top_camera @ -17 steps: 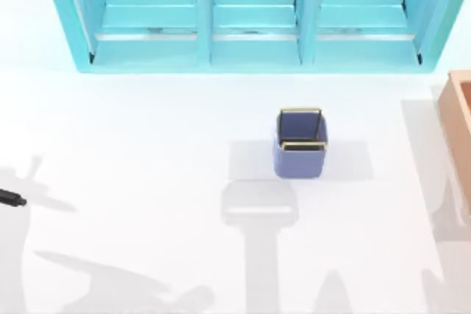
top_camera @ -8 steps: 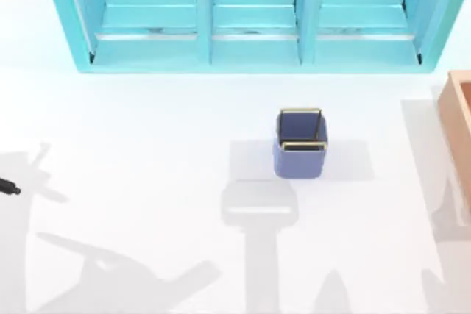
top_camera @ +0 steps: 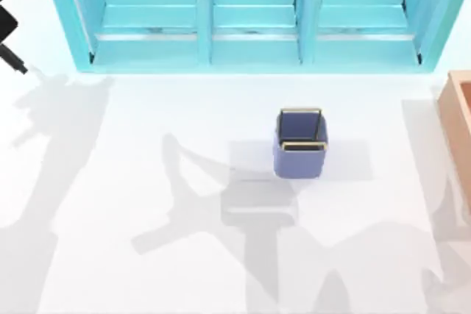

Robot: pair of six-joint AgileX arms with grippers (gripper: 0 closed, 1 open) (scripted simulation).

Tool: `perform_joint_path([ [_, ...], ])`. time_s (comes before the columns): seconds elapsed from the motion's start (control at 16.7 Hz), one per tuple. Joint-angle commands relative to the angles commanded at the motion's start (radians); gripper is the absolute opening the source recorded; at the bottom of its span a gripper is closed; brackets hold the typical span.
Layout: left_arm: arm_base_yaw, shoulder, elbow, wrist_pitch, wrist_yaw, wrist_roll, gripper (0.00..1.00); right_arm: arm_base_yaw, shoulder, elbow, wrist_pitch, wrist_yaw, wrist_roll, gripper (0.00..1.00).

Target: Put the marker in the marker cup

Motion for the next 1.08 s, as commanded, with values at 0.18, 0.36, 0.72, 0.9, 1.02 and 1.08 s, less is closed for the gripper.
perform_joint_path([
  [0.18, -0.189, 0.167, 0.175, 0.175, -0.277, 0.105, 0.00, 0.000, 0.000, 0.000, 0.000, 0.000, 0.000, 1.00],
  [0.36, -0.382, 0.340, 0.346, 0.347, -0.538, 0.209, 0.00, 0.000, 0.000, 0.000, 0.000, 0.000, 0.000, 1.00],
  [0.72, -0.738, 0.692, 0.596, 0.604, -0.974, 0.413, 0.00, 0.000, 0.000, 0.000, 0.000, 0.000, 0.000, 1.00],
  [0.9, -0.874, 0.845, 0.659, 0.671, -1.130, 0.502, 0.00, 0.000, 0.000, 0.000, 0.000, 0.000, 0.000, 1.00],
  [1.02, -0.938, 0.920, 0.680, 0.696, -1.201, 0.547, 0.00, 0.000, 0.000, 0.000, 0.000, 0.000, 0.000, 1.00],
  [1.08, -0.960, 0.947, 0.687, 0.703, -1.226, 0.563, 0.00, 0.000, 0.000, 0.000, 0.000, 0.000, 0.000, 1.00],
])
